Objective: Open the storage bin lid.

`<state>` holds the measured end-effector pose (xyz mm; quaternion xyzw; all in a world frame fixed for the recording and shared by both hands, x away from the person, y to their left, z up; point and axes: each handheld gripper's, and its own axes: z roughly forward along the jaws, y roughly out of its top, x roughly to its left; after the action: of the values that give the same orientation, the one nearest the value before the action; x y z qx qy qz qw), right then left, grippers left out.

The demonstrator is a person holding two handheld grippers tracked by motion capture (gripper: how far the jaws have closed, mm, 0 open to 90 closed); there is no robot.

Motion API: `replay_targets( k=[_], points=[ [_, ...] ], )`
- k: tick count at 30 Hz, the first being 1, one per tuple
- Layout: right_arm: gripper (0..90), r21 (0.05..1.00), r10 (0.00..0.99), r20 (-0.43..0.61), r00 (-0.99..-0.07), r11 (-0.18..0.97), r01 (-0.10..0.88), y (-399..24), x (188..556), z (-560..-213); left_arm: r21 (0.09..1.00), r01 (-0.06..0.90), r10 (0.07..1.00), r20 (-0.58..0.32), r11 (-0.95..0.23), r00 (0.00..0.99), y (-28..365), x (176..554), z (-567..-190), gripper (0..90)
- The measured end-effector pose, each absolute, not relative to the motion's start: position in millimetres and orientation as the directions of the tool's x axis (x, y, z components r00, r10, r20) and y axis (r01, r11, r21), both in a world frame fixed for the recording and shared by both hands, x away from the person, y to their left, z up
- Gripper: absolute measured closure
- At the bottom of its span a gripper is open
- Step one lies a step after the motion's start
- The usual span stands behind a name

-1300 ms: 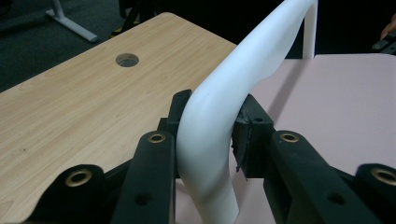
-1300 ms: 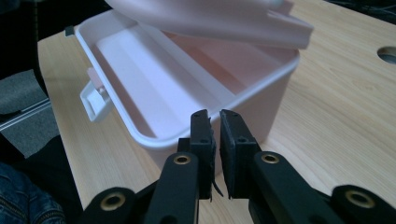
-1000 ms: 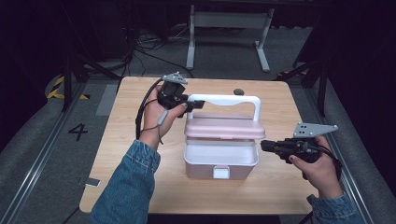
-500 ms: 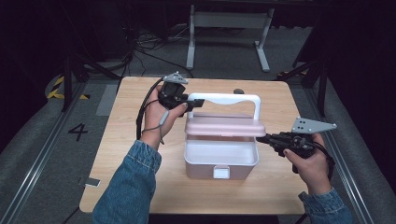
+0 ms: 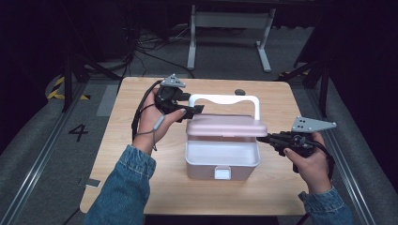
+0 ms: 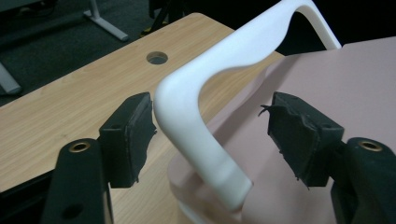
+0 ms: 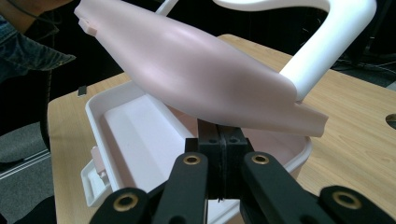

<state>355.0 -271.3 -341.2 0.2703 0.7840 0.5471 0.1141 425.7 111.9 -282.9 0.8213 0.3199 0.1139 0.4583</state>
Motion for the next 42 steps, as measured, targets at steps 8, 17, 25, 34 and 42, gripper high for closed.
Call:
replay_targets(
  k=[8,17,25,34,42],
  points=[
    [90.0,0.923,0.547,0.113,-0.829,0.251,0.291,-270,357,-338,0.828,0.416,0.663,-0.074,-0.375,0.745,143,403,-283,29.1],
    [90.0,0.929,0.569,0.107,-0.815,0.234,0.285,-269,358,-334,0.805,0.406,0.637,-0.046,-0.432,0.77,164,386,-297,33.0],
    [90.0,0.936,0.578,0.11,-0.809,0.215,0.28,-267,359,-327,0.791,0.326,0.595,0.059,-0.518,0.802,160,375,-306,40.8],
    [90.0,0.935,0.578,0.114,-0.808,0.212,0.283,-267,357,-326,0.79,0.298,0.572,0.08,-0.536,0.816,141,373,-306,37.3],
    [89.6,0.936,0.571,0.129,-0.811,0.199,0.289,-269,357,-325,0.806,0.235,0.555,0.134,-0.543,0.821,124,376,-301,30.5]
  ],
)
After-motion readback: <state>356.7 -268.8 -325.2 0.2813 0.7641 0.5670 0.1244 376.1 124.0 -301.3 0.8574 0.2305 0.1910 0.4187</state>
